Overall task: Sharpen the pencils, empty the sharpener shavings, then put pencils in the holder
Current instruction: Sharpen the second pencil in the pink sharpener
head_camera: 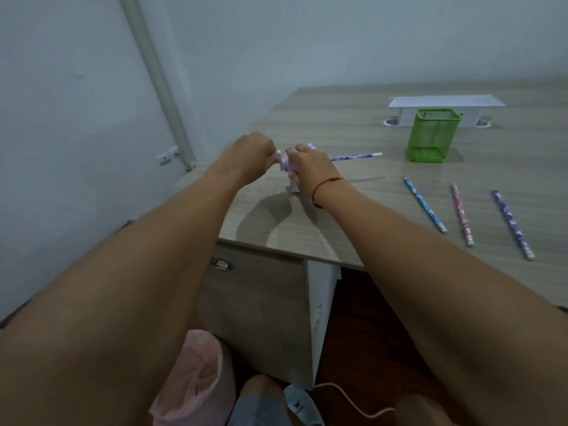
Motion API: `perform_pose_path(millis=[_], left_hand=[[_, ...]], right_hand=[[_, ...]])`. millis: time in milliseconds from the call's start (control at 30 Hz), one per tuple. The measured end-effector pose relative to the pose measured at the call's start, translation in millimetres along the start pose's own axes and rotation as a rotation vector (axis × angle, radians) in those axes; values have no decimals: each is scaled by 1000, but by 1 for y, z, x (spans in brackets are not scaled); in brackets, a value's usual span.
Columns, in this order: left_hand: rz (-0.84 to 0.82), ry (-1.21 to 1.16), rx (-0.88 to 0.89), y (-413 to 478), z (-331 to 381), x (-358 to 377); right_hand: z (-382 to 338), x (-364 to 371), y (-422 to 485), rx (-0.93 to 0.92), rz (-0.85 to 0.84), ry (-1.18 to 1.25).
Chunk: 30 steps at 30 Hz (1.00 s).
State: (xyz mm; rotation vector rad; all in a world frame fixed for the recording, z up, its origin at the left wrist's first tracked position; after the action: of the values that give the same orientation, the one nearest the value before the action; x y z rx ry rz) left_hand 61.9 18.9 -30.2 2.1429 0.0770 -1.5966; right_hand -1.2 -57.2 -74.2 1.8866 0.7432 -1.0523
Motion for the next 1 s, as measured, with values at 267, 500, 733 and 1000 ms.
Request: perform_pose_path(millis=[267,500,733,1000], left_hand=[[-141,-109,-18,-19,18,49],[-239,-73,86,25,8,63],[-238,-33,80,56,-7,72],[-68,-18,68,63,-22,22]], right_hand=[[4,1,0,-26,9,21],[9,0,7,-30,60,41],[11,2,6,-24,45,58],[7,6,12,2,65,14]])
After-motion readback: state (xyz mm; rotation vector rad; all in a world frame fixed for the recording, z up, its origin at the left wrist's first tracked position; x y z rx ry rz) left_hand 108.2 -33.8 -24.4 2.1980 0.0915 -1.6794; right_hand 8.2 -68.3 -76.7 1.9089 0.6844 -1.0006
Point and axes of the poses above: each hand's wrist, its own y-axis towards the middle knuckle, its own x-axis out of the palm, z = x × y, the point moved 7 cm from there along y, towards the middle knuckle, and after that the axes turned 12 degrees about y, right-handed, at the moved point
